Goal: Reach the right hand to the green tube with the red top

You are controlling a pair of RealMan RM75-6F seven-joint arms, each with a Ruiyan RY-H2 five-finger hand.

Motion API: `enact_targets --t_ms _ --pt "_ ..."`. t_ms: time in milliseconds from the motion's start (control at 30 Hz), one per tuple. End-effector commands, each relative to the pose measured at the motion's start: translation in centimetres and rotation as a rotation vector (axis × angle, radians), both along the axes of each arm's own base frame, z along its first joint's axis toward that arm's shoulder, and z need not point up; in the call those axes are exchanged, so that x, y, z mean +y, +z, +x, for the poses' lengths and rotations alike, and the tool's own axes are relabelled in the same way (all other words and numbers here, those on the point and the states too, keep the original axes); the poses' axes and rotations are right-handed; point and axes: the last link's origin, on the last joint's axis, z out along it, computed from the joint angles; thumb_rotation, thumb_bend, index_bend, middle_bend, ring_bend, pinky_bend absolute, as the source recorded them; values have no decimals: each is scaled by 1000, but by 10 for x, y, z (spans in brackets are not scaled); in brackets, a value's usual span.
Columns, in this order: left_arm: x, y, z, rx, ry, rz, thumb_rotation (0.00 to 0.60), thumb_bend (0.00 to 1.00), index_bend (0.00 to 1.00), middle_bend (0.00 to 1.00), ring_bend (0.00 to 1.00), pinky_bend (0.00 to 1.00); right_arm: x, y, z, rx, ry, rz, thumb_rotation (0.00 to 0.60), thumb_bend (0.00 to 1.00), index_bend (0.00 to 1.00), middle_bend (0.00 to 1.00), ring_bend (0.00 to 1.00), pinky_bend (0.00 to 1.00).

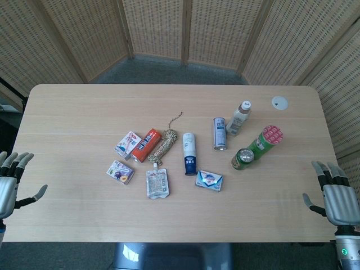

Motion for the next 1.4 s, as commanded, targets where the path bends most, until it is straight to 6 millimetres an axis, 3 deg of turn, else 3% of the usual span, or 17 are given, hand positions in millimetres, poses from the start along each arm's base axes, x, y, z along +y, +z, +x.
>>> enact_targets --t_ms 33,633,800,1400 --pt "0 -1 -1 2 6 -8 337 296 147 171 126 0 -1 0 2 -1 12 -3 489 339 0 110 0 0" --pt "4 0 1 -22 -13 -14 336 297 142 169 127 0 -9 -1 2 -51 -3 7 490 334 0 92 0 0" --pt "6 1 2 -27 -16 -17 335 296 141 168 127 0 -25 -3 3 -78 3 17 488 326 0 47 0 0" --pt "2 8 2 -34 -8 -1 337 297 131 166 127 0 -93 -35 17 -477 2 113 467 195 0 0 0 0"
